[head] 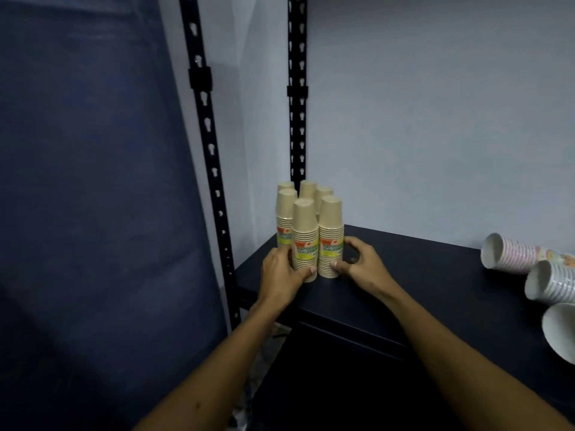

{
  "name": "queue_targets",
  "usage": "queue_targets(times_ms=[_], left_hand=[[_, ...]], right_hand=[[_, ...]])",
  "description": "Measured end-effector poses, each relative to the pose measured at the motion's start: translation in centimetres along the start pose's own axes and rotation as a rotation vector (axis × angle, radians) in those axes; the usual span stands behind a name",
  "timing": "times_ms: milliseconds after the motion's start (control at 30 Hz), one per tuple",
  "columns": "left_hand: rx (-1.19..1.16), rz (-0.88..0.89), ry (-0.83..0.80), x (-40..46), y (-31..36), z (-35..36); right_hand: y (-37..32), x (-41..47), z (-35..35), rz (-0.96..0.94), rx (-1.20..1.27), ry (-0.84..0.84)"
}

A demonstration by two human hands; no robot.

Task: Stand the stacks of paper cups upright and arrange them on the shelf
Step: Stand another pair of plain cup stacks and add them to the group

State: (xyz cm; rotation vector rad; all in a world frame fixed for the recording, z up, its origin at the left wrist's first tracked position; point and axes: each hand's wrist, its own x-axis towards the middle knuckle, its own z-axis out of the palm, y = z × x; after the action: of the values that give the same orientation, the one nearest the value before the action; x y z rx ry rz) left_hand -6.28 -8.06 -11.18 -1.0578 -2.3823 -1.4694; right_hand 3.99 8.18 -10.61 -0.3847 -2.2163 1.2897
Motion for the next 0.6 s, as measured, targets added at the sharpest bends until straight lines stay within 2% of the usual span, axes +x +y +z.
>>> queue_targets(times_ms=[100,200,300,433,600], left_hand=[[0.069,-0.018,-0.019,0.4,-0.5,-1.0],[0.019,-0.074,-0.002,0.2,-1.1,-1.4],[-0.052,-0.134,-0.009,-0.1,-1.4,-1.7],[-0.138,-0.201,-0.105,0.6,-1.4,-2.6],[-0.111,-0.186,-0.160,1.0,-1.8,-2.3]], right_hand=[[-0.6,0.6,0.9,0.041,0.077,-0.007],[-0.9,1.2,1.7,0.079,0.190,-0.043],[-1.5,1.4,2.5,0.072,0.196,-0.081],[-1.6,0.8,3.1,0.029,0.163,-0.069],[-1.0,0.4,3.3,0.025,0.113,-0.034]])
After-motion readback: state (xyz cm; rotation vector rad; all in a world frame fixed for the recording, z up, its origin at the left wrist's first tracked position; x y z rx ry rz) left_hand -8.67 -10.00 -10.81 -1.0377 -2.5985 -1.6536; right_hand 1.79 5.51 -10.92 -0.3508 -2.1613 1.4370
